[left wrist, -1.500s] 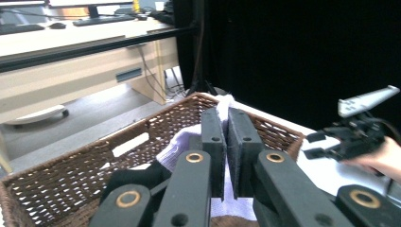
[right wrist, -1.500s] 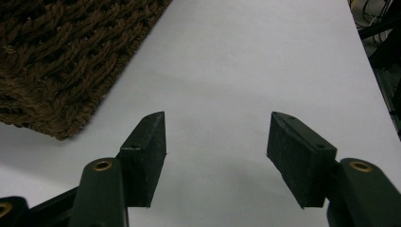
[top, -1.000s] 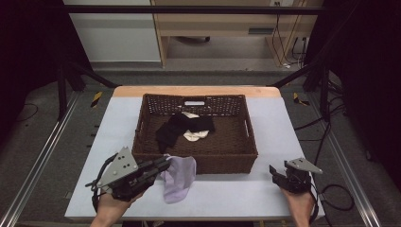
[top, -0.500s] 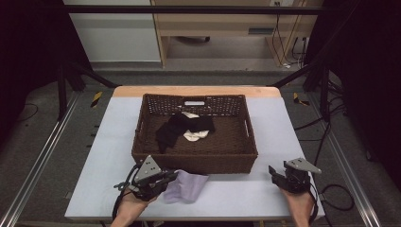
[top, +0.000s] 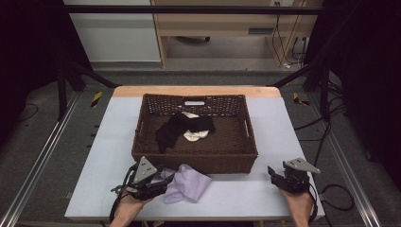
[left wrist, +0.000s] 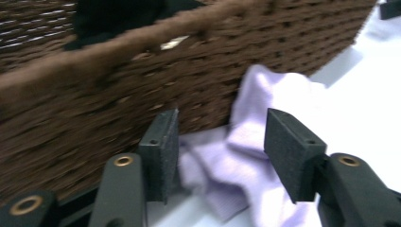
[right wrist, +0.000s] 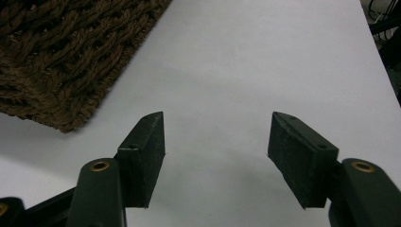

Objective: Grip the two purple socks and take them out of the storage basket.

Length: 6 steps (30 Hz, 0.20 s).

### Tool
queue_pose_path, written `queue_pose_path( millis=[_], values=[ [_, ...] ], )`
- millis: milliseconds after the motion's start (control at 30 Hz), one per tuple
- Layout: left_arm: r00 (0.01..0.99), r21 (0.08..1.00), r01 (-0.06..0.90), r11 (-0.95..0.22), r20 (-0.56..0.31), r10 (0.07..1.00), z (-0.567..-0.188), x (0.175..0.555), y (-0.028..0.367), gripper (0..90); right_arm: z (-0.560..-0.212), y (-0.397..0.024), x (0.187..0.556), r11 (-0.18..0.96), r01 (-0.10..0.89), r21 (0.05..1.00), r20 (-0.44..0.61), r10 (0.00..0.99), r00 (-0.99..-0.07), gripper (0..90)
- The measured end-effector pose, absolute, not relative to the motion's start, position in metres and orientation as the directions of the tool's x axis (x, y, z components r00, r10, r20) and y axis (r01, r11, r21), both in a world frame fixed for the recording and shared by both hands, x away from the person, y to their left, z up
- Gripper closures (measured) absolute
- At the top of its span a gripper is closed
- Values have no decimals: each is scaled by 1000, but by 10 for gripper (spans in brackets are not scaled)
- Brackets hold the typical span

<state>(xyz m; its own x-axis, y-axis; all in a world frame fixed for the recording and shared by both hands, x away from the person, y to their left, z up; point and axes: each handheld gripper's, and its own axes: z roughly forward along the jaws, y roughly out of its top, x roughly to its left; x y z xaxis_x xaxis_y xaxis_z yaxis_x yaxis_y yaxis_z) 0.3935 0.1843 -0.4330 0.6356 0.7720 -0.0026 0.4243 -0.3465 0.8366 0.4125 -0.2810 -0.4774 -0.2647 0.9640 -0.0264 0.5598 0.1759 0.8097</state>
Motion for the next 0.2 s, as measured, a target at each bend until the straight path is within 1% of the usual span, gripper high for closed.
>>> queue_pose_path(
  millis=[200],
  values=[
    [590, 822, 465, -328, -12, 807, -443, 392, 209, 415, -478, -283, 413, 170, 560, 811, -26, 966, -256, 354]
  ],
)
